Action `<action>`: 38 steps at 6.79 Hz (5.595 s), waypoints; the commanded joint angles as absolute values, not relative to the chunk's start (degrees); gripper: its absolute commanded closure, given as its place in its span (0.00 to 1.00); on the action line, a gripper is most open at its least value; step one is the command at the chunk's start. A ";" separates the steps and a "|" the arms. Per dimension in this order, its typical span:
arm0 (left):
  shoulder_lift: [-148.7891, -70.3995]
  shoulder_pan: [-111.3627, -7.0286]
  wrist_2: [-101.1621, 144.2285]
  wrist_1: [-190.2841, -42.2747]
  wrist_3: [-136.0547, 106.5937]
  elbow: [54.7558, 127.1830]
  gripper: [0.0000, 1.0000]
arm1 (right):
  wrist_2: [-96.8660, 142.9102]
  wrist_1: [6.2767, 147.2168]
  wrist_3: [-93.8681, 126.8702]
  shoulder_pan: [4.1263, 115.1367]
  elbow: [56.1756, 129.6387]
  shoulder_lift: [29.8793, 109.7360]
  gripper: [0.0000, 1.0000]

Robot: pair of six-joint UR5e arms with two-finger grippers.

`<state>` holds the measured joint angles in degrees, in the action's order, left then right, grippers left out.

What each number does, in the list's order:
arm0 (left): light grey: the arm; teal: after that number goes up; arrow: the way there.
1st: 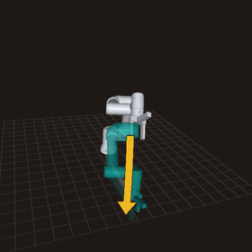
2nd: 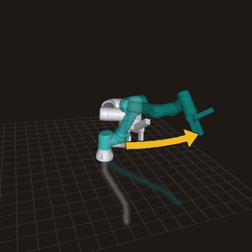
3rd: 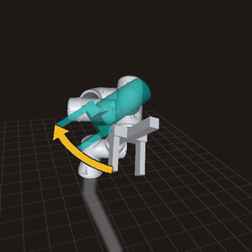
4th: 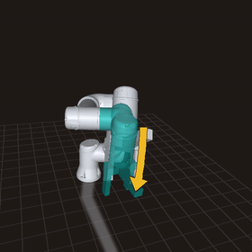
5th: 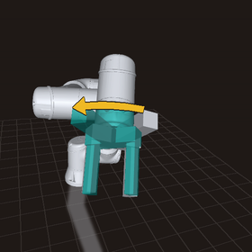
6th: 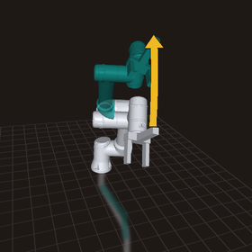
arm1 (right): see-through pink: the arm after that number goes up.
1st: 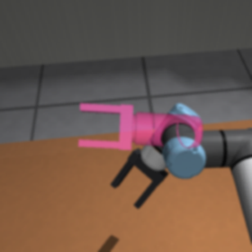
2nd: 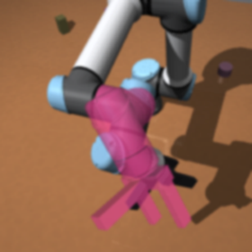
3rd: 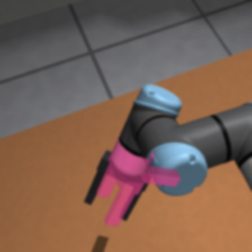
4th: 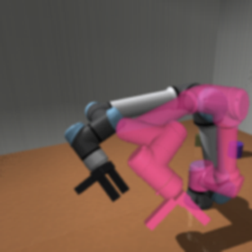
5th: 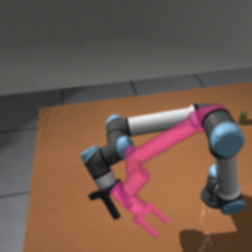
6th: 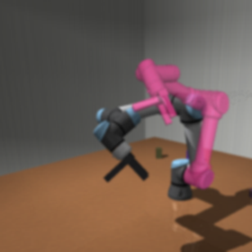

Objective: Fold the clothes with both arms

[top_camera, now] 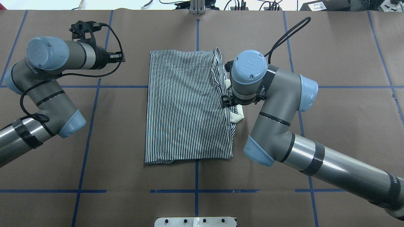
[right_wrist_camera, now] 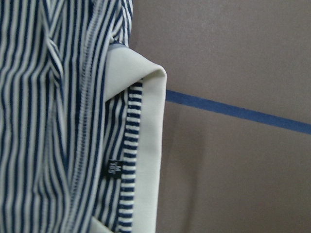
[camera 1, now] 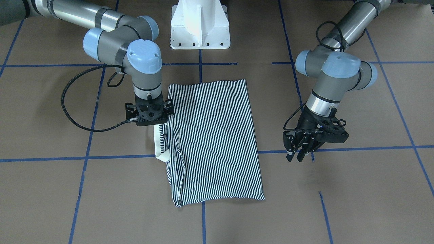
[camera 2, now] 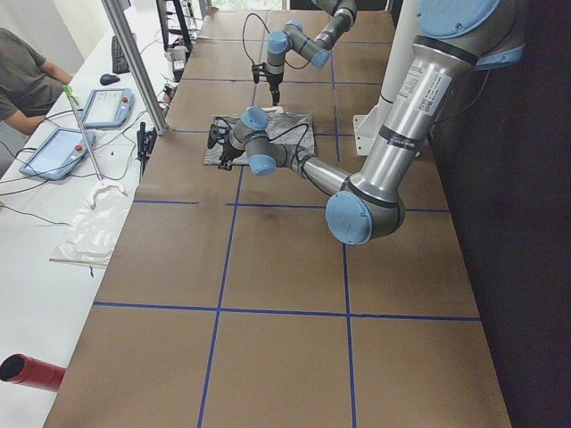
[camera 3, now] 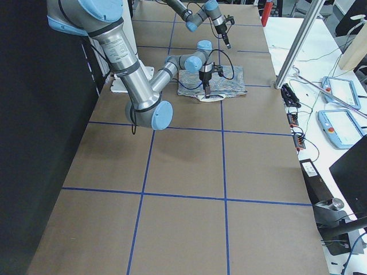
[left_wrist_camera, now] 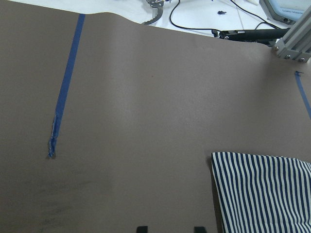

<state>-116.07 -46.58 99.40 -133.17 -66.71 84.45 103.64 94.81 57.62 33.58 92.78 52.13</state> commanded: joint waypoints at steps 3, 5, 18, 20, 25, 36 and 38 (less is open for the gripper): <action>-115.84 -46.58 99.40 -133.07 -66.71 85.17 0.57 | 102.92 84.20 102.42 25.33 95.98 54.75 0.15; -115.84 -46.58 99.40 -133.07 -66.71 85.34 0.57 | 100.46 84.28 112.65 22.94 96.76 56.16 0.19; -109.64 -42.49 103.61 -132.89 -83.61 98.19 0.57 | 100.99 84.55 113.38 21.36 104.31 60.37 1.00; -100.07 -32.76 99.70 -132.80 -94.95 109.81 0.53 | 100.99 84.55 113.38 21.27 104.41 60.64 1.00; -101.50 -13.98 88.33 -124.90 -102.22 107.49 0.47 | 100.90 84.55 113.38 21.18 104.59 60.64 1.00; -111.66 -22.96 90.33 -106.97 -97.16 119.48 1.00 | 95.12 89.74 117.69 25.62 115.78 60.86 1.00; -117.66 -32.83 94.39 -107.40 -93.10 110.17 1.00 | 95.62 89.04 116.73 32.67 105.61 54.08 1.00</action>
<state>-114.24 -27.39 92.72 -107.18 -95.87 115.19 95.69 89.49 117.34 28.91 110.98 57.57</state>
